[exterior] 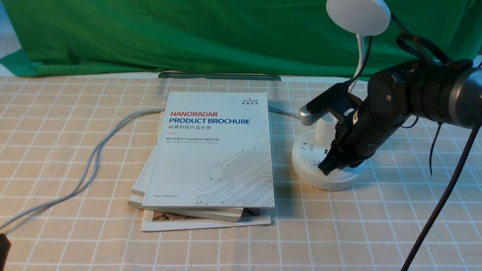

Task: Turn on the table lamp on the light coffee tablecloth with your hand.
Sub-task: 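Press the button on the base of the white desk lamp with the right gripper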

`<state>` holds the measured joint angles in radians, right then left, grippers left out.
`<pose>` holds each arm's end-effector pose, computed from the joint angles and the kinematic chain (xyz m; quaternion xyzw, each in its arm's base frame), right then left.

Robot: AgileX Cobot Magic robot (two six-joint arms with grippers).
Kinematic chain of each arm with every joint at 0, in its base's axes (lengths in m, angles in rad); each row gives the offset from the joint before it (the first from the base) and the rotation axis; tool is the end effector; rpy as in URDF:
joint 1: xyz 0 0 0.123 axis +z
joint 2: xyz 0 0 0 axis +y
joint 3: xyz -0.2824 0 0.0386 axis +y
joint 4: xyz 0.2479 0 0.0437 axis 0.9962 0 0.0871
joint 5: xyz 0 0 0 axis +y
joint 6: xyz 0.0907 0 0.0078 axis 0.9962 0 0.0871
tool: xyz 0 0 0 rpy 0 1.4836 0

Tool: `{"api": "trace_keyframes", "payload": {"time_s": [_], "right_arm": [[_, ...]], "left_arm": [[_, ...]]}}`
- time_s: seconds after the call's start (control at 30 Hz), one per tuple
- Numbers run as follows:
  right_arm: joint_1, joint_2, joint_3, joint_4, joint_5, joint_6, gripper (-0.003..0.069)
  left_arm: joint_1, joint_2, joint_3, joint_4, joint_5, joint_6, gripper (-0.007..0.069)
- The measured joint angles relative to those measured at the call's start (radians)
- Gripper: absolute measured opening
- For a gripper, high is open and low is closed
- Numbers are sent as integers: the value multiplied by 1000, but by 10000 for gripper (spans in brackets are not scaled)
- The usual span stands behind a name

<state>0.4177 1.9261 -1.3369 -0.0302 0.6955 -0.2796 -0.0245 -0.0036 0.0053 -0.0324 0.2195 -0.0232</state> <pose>0.3644 0.1598 0.1881 -0.3447 0.9201 0.0012 0.1859 0.0556 -0.0020 0.1916 -0.0091 0.7528 -0.0288 0.6576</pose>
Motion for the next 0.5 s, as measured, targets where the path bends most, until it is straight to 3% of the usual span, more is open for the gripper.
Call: {"api": "trace_keyframes", "payload": {"time_s": [0.5], "right_arm": [[0, 23, -8, 5, 8, 0, 35]], "left_arm": [[0, 0, 0, 0, 0, 0, 21]]}}
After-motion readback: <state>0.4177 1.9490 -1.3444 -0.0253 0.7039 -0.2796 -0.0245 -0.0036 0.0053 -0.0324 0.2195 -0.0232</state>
